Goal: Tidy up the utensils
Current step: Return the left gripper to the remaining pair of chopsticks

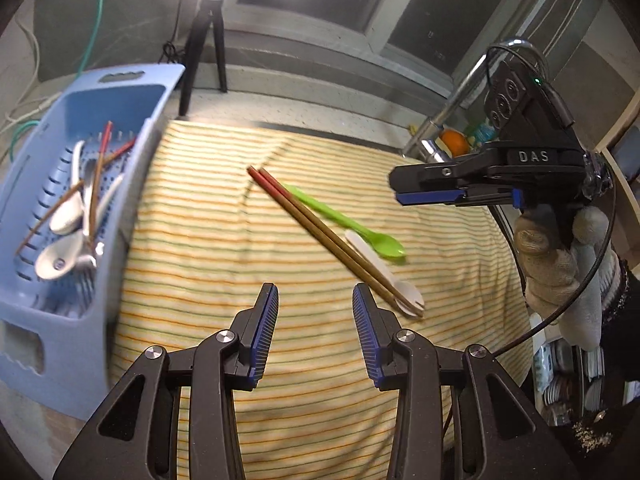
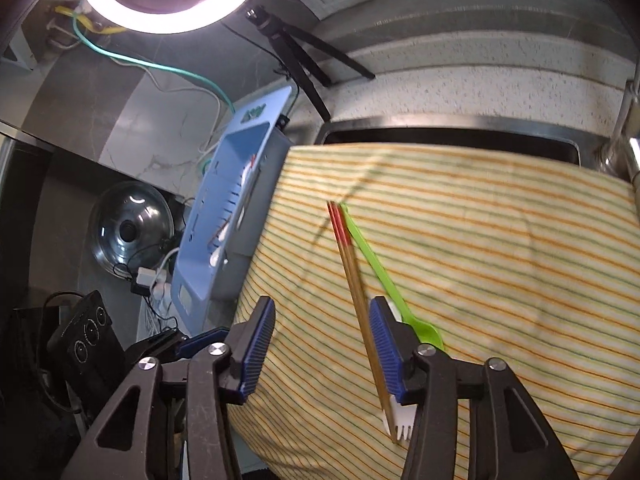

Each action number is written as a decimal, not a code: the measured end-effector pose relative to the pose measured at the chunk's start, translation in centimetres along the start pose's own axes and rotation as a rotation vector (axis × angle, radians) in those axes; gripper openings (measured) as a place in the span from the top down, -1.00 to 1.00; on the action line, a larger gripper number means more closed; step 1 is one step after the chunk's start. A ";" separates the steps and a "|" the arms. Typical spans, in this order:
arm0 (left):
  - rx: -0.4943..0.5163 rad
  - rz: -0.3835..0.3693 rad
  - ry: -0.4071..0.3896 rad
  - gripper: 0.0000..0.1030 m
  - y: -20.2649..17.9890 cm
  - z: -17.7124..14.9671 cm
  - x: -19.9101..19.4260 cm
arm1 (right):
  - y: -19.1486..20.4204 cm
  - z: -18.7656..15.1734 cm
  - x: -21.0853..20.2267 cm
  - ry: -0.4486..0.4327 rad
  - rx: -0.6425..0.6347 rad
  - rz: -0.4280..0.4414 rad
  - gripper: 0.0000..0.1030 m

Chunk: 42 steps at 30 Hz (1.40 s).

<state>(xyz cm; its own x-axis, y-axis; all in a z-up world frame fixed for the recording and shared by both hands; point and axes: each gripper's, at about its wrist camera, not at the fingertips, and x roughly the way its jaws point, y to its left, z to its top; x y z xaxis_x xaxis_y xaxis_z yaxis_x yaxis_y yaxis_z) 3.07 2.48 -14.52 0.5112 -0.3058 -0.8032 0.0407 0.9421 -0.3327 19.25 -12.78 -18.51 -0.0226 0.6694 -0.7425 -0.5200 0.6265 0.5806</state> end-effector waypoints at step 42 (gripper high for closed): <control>-0.153 0.070 -0.044 0.28 1.3 -2.6 -1.9 | -1.9 -0.1 7.9 0.202 0.070 -0.007 0.75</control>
<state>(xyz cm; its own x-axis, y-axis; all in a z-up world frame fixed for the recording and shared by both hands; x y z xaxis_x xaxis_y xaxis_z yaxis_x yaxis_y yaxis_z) -0.07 3.99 -14.68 0.5451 -0.2305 -0.8061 -0.1262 0.9280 -0.3507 19.97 -8.66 -25.52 -0.1937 0.5757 -0.7944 -0.4600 0.6619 0.5919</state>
